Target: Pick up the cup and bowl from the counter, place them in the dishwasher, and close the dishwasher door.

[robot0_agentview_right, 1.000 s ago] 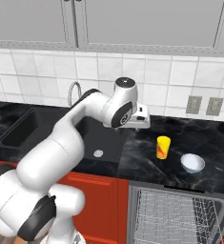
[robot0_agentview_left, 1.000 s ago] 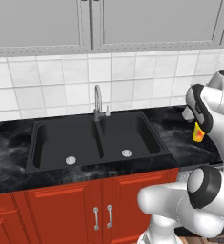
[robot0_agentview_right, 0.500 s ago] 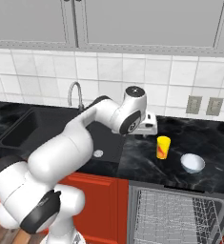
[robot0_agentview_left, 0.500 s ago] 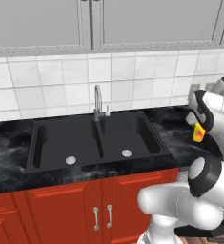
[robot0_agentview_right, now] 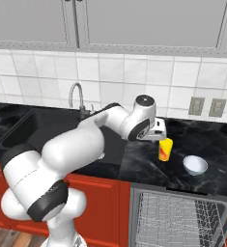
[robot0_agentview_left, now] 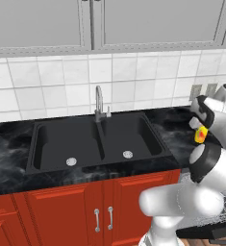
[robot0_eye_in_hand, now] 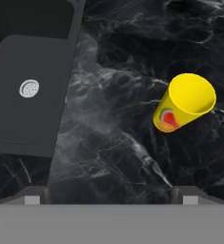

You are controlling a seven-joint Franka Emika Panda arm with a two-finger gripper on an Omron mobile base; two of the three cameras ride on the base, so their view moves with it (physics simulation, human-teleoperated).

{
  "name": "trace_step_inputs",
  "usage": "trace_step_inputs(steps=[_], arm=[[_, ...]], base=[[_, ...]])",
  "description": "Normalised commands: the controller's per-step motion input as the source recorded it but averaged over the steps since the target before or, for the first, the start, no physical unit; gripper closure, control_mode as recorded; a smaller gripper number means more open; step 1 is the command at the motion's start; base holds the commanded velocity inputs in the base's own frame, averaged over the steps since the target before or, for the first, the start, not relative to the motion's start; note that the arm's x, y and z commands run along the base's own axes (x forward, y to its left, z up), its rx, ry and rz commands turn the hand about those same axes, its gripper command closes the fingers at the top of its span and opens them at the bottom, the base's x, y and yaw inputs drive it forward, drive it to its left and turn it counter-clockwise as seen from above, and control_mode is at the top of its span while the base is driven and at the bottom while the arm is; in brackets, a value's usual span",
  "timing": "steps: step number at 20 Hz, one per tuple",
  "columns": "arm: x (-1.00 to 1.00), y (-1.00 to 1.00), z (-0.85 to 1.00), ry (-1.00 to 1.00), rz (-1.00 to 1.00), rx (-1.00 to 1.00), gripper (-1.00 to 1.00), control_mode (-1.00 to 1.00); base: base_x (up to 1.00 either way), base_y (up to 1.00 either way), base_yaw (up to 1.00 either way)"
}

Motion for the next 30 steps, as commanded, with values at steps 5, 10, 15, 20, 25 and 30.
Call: trace_step_inputs(steps=[5, 10, 15, 20, 25, 30], arm=[[0.44, -0.21, -0.16, 0.01, 0.0, 0.0, -1.0, -1.0], [0.38, -0.2, -0.19, 0.02, 0.0, 0.0, -1.0, -1.0], [0.35, -0.24, -0.21, 0.01, 0.0, 0.0, -1.0, -1.0], [0.34, -0.22, -0.23, 0.01, 0.0, 0.0, -1.0, -1.0], [0.33, -0.23, -0.27, 0.01, 0.0, 0.0, -1.0, -1.0], [0.34, -0.24, -0.26, 0.02, 0.0, 0.0, -1.0, -1.0]], base=[[0.0, 0.0, 0.0], [0.0, 0.0, 0.0], [0.0, 0.0, 0.0], [0.0, 0.0, 0.0], [0.0, 0.0, 0.0], [0.0, 0.0, 0.0]])
